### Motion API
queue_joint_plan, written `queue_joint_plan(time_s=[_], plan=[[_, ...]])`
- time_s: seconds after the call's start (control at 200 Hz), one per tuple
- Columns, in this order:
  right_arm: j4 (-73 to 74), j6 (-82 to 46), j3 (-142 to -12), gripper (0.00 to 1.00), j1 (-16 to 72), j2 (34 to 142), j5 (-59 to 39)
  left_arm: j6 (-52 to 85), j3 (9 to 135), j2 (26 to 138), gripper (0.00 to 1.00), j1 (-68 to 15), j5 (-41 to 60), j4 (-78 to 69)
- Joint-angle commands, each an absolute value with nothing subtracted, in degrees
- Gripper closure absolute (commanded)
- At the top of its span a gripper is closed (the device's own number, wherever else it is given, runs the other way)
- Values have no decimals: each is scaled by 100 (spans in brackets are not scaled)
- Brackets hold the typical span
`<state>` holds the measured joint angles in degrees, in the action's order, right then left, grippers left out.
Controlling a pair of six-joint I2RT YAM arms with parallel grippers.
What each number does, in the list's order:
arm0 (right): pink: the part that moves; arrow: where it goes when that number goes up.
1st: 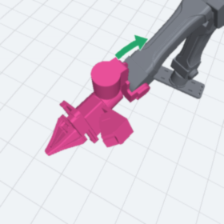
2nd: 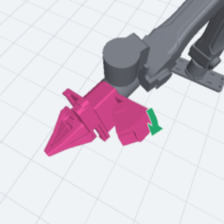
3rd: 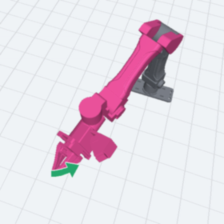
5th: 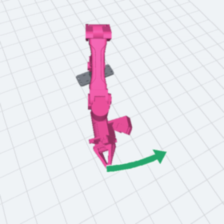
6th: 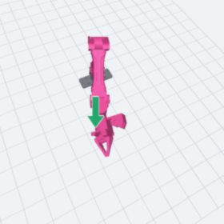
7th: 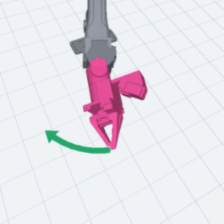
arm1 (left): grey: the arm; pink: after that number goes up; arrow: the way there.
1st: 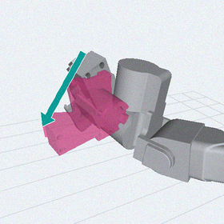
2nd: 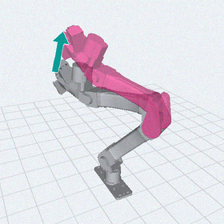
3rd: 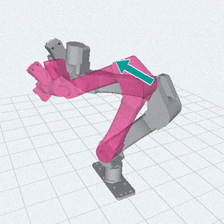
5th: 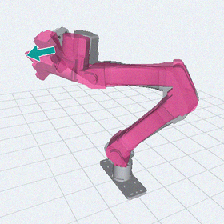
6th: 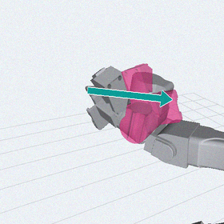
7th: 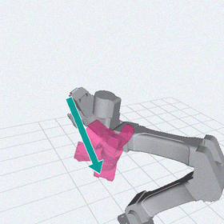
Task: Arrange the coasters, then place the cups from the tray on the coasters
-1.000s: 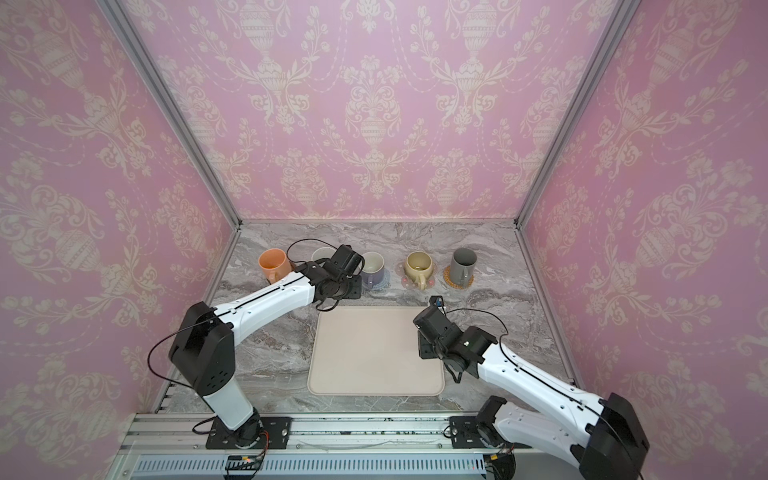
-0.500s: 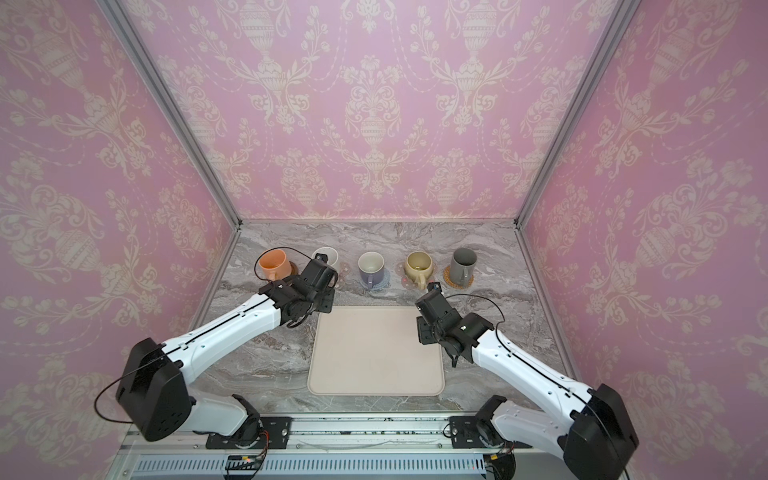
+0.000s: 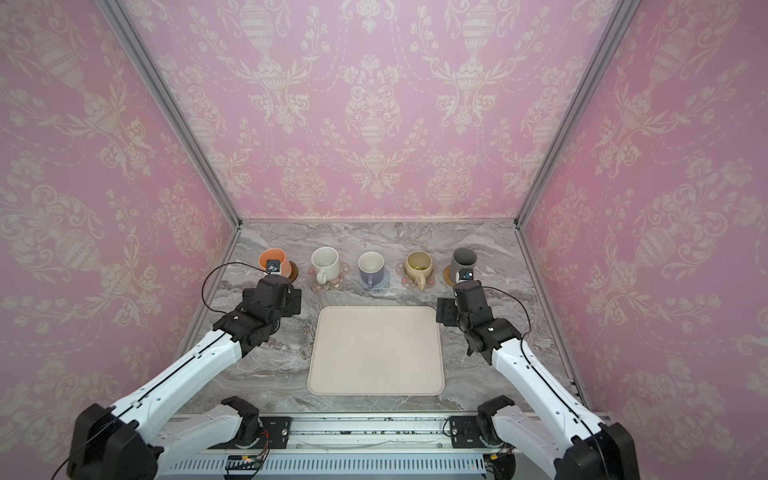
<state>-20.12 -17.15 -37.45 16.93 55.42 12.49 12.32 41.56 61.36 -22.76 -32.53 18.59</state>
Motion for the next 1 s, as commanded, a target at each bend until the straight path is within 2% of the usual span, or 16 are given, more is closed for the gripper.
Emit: queue_joint_plan(time_s=[0.0,0.04,0.215,0.34,0.53,0.786,0.996], plan=[[-1511,-1483,-3419,5,1440,5196,1576,1195,3861,6151,1,-2092,-3526,1351],[-1267,-1381,-3242,0,1354,5063,1753,1189,3786,6203,1,-2038,-3556,1213],[164,-1081,-2353,0,1051,4431,1914,915,3472,6423,1,-1844,-3702,512],[1109,-1037,-1877,0,871,4445,2109,627,3156,6542,1,-1685,-3871,-290],[2288,-712,-1594,0,691,5321,2114,493,2567,6791,1,-1133,-3332,-1756],[4312,-614,-1327,0,423,6757,2036,174,2304,7828,1,-757,-2840,-3339],[4939,-422,-1465,0,281,7327,1614,53,2279,8437,1,-581,-2551,-4445]])
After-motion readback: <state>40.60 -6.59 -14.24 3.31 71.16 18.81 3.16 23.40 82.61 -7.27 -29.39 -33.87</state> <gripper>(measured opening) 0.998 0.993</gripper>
